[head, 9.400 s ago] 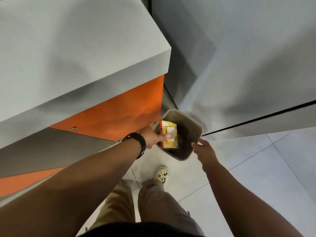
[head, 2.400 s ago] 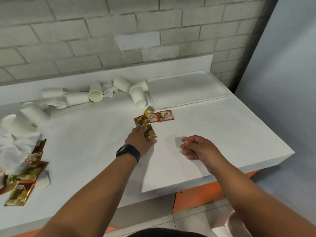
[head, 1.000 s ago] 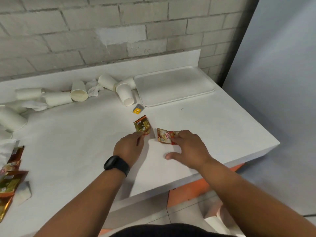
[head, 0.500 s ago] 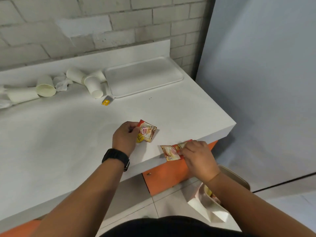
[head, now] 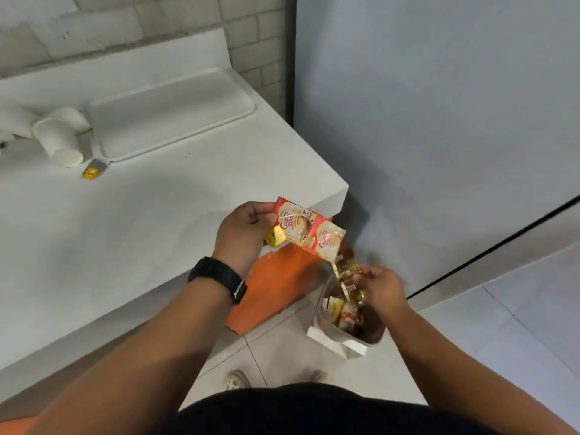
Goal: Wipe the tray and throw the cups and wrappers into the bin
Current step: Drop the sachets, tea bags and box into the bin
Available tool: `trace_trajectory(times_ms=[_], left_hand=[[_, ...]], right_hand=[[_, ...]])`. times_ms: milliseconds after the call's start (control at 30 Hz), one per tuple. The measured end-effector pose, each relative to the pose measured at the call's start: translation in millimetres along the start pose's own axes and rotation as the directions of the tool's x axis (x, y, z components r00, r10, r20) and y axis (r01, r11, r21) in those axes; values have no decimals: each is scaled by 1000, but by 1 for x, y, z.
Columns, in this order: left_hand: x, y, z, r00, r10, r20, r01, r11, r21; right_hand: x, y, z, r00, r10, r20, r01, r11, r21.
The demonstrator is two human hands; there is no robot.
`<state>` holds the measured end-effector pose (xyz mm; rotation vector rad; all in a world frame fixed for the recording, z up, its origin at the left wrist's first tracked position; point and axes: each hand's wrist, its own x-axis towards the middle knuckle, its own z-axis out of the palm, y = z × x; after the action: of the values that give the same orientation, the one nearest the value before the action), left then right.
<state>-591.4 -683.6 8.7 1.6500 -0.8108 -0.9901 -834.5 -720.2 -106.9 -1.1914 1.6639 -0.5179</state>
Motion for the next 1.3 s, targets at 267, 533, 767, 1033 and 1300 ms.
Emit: trace_trajectory(times_ms=[267,533,767,1033,1300], left_hand=[[-5,-29,82,985,-115,130,103,991,90],[5,-87,150,928,-264,264,150,911,383],[6,-97,162,846,-454,278,288,829,479],[8,-71,122,878,-380,291,166,812,560],[-4,-35,62,980,-147,138,96,942,321]], right_hand=[[46,76,-35,967,251,31,-246,961,-125],[20,92,-66,952,282,118,-298,942,155],[27,101,-82,957,267,113,-285,938,197],[37,47,-47,963,135,232,-146,989,28],[18,-44,-5,917,-158,367,126,986,109]])
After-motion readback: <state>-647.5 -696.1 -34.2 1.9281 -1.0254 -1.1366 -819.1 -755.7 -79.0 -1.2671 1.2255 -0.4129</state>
